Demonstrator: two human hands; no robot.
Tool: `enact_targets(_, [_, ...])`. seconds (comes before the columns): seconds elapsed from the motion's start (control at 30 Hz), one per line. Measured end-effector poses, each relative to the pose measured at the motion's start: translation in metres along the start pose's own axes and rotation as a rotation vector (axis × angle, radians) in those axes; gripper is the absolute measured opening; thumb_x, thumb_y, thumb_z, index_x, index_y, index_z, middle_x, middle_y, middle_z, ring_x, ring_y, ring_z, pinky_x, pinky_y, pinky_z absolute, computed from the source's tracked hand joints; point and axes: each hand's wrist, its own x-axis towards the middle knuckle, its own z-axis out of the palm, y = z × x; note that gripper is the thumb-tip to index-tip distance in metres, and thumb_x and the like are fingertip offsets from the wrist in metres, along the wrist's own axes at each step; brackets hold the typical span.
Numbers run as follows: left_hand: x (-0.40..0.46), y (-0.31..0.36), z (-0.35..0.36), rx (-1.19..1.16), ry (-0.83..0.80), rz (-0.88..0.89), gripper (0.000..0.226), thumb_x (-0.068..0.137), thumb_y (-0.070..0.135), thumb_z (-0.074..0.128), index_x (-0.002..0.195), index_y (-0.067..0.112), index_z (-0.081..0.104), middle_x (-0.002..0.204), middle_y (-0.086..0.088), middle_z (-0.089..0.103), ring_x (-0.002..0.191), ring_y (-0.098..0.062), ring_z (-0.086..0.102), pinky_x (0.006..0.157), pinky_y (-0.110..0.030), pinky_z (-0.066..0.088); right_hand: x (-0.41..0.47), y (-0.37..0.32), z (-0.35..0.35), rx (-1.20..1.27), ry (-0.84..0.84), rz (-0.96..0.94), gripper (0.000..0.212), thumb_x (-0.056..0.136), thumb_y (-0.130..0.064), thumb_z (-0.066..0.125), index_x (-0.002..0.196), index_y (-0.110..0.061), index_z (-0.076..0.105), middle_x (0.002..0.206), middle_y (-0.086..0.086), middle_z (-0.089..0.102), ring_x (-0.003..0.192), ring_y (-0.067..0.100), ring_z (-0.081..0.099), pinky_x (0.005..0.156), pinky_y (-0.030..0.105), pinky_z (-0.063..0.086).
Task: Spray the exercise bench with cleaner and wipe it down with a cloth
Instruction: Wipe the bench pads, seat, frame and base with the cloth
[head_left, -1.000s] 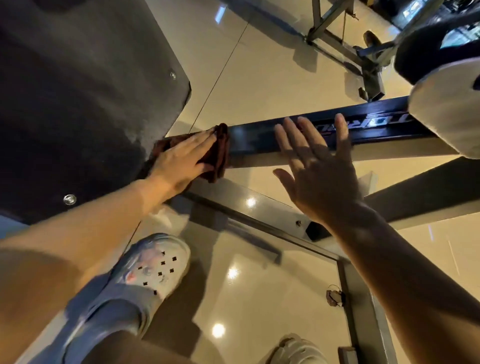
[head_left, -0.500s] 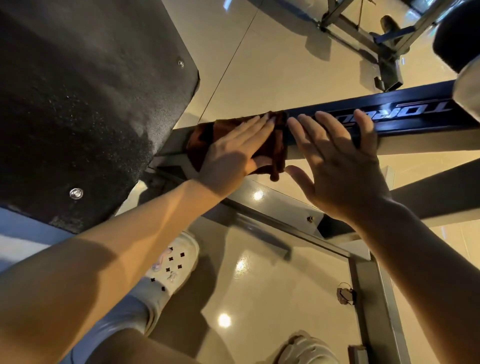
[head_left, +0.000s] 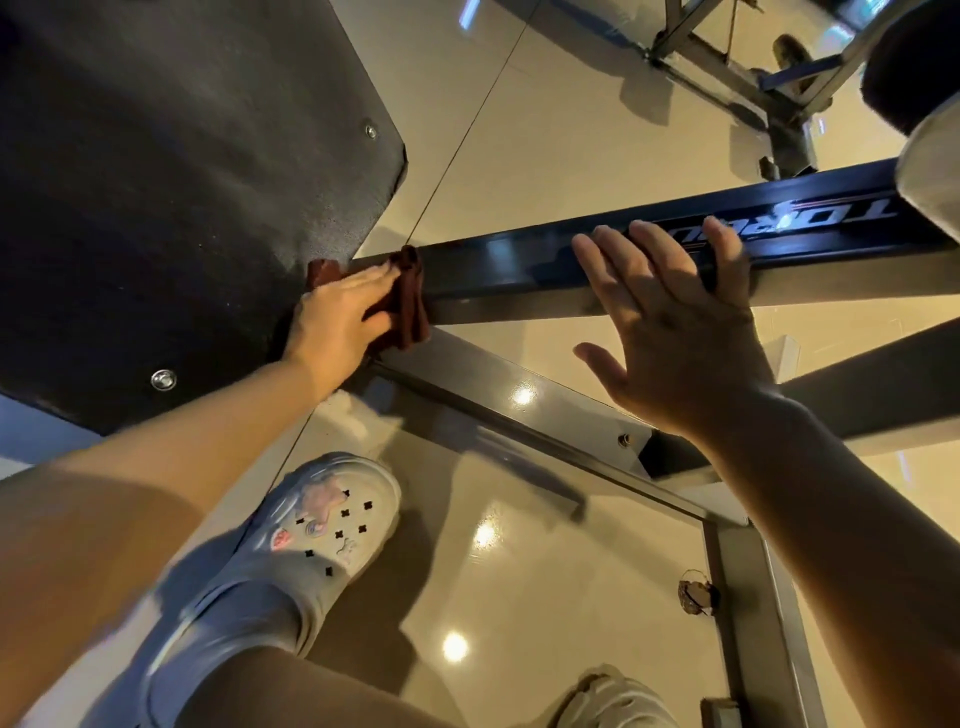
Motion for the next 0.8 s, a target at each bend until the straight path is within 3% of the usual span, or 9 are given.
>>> enact_targets(0.1, [0.008, 0.059, 0.009, -0.052, 0.095, 0.155, 0.041, 0.089, 0.000, 0.061, 0.129, -0.008, 0.053, 0.131, -0.021, 0.057, 0.127, -0.024, 0.048, 0.106, -0.004, 0.018, -0.001, 0.000, 0.001, -0.005, -0.001, 0.009, 0.075, 0.092, -0.058, 0.034, 0.150, -0.012, 0.032, 0.147, 0.009, 0.046, 0.133, 0.029, 0.037, 0.111, 0.044, 0.017])
enact_targets(0.17, [0.007, 0.090, 0.016, -0.137, 0.106, 0.314, 0.040, 0.089, 0.012, 0.060, 0.123, -0.008, 0.057, 0.123, -0.021, 0.062, 0.119, -0.027, 0.056, 0.109, -0.012, 0.024, -0.001, 0.001, 0.000, 0.006, 0.007, 0.003, 0.074, 0.092, -0.058, 0.034, 0.150, -0.011, 0.033, 0.147, 0.009, 0.046, 0.133, 0.029, 0.037, 0.111, 0.044, 0.017])
enact_targets(0.23, [0.014, 0.090, 0.016, -0.219, 0.072, 0.424, 0.043, 0.090, 0.016, 0.056, 0.128, -0.004, 0.052, 0.128, -0.014, 0.059, 0.121, -0.019, 0.053, 0.111, -0.016, 0.026, -0.001, 0.002, -0.001, 0.012, 0.007, 0.000, 0.074, 0.092, -0.058, 0.034, 0.150, -0.011, 0.033, 0.147, 0.008, 0.046, 0.133, 0.029, 0.038, 0.111, 0.043, 0.017])
enact_targets(0.33, [0.018, 0.054, 0.007, -0.253, -0.033, 0.308, 0.045, 0.090, 0.006, 0.061, 0.133, 0.001, 0.047, 0.136, -0.009, 0.051, 0.128, -0.013, 0.044, 0.111, -0.009, 0.020, -0.001, 0.002, -0.001, 0.025, -0.016, 0.005, 0.076, 0.091, -0.059, 0.034, 0.151, -0.012, 0.032, 0.147, 0.008, 0.046, 0.133, 0.029, 0.037, 0.111, 0.043, 0.015])
enact_targets(0.43, [0.013, 0.003, -0.006, -0.125, -0.102, 0.147, 0.056, 0.087, -0.006, 0.062, 0.138, 0.004, 0.042, 0.141, -0.011, 0.049, 0.133, -0.022, 0.044, 0.114, -0.023, 0.022, 0.000, 0.002, -0.001, 0.035, -0.004, 0.009, 0.076, 0.090, -0.059, 0.037, 0.150, -0.012, 0.032, 0.146, 0.009, 0.046, 0.133, 0.029, 0.035, 0.110, 0.043, 0.016])
enact_targets(0.6, [0.003, -0.025, -0.011, -0.031, -0.140, -0.028, 0.058, 0.090, -0.003, 0.059, 0.144, 0.009, 0.041, 0.149, -0.006, 0.043, 0.139, -0.020, 0.037, 0.117, -0.031, 0.021, 0.001, 0.001, -0.004, 0.067, -0.018, 0.013, 0.077, 0.089, -0.059, 0.039, 0.150, -0.012, 0.032, 0.145, 0.010, 0.047, 0.132, 0.030, 0.039, 0.110, 0.042, 0.016])
enact_targets(0.7, [0.003, -0.008, -0.003, 0.018, -0.089, -0.016, 0.057, 0.090, 0.001, 0.061, 0.143, 0.007, 0.042, 0.148, -0.009, 0.044, 0.139, -0.022, 0.037, 0.117, -0.031, 0.021, 0.000, -0.002, 0.000, 0.060, -0.003, 0.027, 0.077, 0.089, -0.058, 0.038, 0.150, -0.012, 0.034, 0.144, 0.010, 0.048, 0.131, 0.030, 0.037, 0.110, 0.043, 0.017])
enact_targets(0.8, [0.014, 0.044, 0.007, -0.065, -0.065, 0.153, 0.056, 0.091, 0.020, 0.063, 0.141, 0.006, 0.043, 0.146, -0.012, 0.045, 0.138, -0.024, 0.039, 0.115, -0.031, 0.021, -0.001, 0.000, 0.000, 0.041, 0.008, 0.030, 0.076, 0.089, -0.057, 0.042, 0.150, -0.012, 0.034, 0.144, 0.010, 0.048, 0.131, 0.029, 0.037, 0.109, 0.043, 0.018])
